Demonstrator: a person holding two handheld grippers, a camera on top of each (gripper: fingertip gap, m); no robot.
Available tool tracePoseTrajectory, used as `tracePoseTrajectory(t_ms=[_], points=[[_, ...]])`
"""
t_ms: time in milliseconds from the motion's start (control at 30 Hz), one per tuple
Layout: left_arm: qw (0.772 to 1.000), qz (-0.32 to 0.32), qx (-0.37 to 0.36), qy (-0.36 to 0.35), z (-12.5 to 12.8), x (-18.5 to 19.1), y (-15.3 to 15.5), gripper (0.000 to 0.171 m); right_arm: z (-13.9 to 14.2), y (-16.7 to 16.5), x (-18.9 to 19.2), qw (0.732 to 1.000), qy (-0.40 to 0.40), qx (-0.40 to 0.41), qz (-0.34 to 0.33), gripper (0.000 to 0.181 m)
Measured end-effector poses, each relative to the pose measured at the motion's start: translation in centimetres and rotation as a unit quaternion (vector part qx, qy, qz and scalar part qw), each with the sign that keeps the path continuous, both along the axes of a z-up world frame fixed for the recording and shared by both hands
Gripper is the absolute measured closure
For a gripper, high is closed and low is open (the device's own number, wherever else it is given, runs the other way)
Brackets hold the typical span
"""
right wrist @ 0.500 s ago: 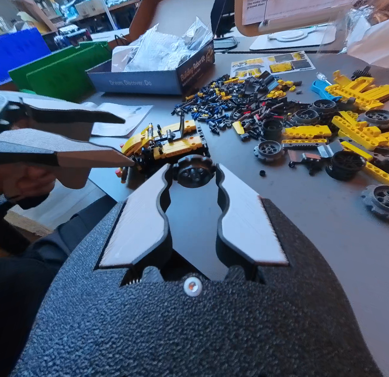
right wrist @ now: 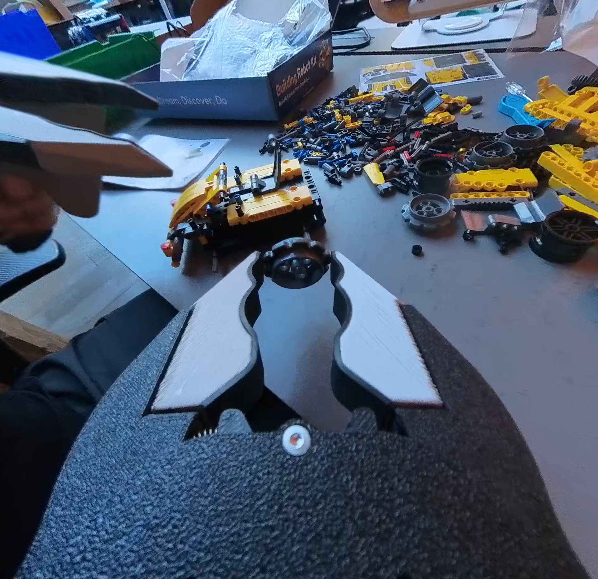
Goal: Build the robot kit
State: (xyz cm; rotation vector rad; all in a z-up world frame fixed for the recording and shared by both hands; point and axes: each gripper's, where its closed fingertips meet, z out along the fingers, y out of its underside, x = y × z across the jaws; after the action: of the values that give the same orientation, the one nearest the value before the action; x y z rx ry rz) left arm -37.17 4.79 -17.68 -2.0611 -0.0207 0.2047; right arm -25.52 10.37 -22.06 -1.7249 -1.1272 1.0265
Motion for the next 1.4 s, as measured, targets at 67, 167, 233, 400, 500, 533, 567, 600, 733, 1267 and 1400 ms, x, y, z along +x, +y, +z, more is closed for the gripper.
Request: tracePoseTrajectory(t_ms=[67,167,233,400,500,533,567,600,733,1267,1400], points=[[0.995,-0.078,-0.06,-0.006,-1.6,0.7,0.3,0.057,-0.4,0.2,-0.1,1.0,-0.003,0.001,-0.003,0.141],[0.984,-0.102,-0.148,0.005,-4.9,0.2,1.3,0.068,-0.5,0.2,-0.2,1.0,0.0,-0.001,-0.003,0.141],[0.974,-0.145,-0.175,0.007,-6.0,1.2,2.0,0.064,-0.7,0.0,-0.3,1.0,0.001,-0.004,0.003,0.141],[0.94,-0.201,-0.275,0.009,-9.1,2.3,3.3,0.065,-1.3,-0.4,-0.5,1.0,-0.004,-0.004,0.009,0.141],[0.93,-0.223,-0.291,-0.006,-9.1,2.1,3.9,0.077,-1.6,-0.3,-0.5,1.0,-0.009,0.001,0.001,0.141],[0.928,-0.229,-0.295,-0.004,-9.1,1.9,4.0,0.077,-1.7,-0.3,-0.6,1.0,-0.009,0.0,-0.002,0.141],[0.926,-0.233,-0.297,-0.002,-9.2,1.7,4.2,0.077,-1.7,-0.2,-0.7,1.0,-0.007,-0.002,-0.005,0.141],[0.923,-0.238,-0.302,-0.001,-9.2,1.6,4.3,0.078,-1.7,-0.1,-0.9,1.0,-0.004,-0.007,-0.007,0.141],[0.916,-0.25,-0.311,-0.03,-9.0,1.5,4.5,0.079,-1.7,0.2,-2.0,1.0,-0.008,-0.012,-0.028,0.141],[0.919,-0.266,-0.281,-0.072,-8.3,1.5,3.9,0.079,-2.4,-0.2,-3.6,0.996,-0.051,0.024,-0.064,0.141],[0.93,-0.258,-0.261,0.014,-7.2,1.8,4.0,0.068,-2.3,-0.1,-3.1,0.996,-0.049,0.028,-0.069,0.141]])
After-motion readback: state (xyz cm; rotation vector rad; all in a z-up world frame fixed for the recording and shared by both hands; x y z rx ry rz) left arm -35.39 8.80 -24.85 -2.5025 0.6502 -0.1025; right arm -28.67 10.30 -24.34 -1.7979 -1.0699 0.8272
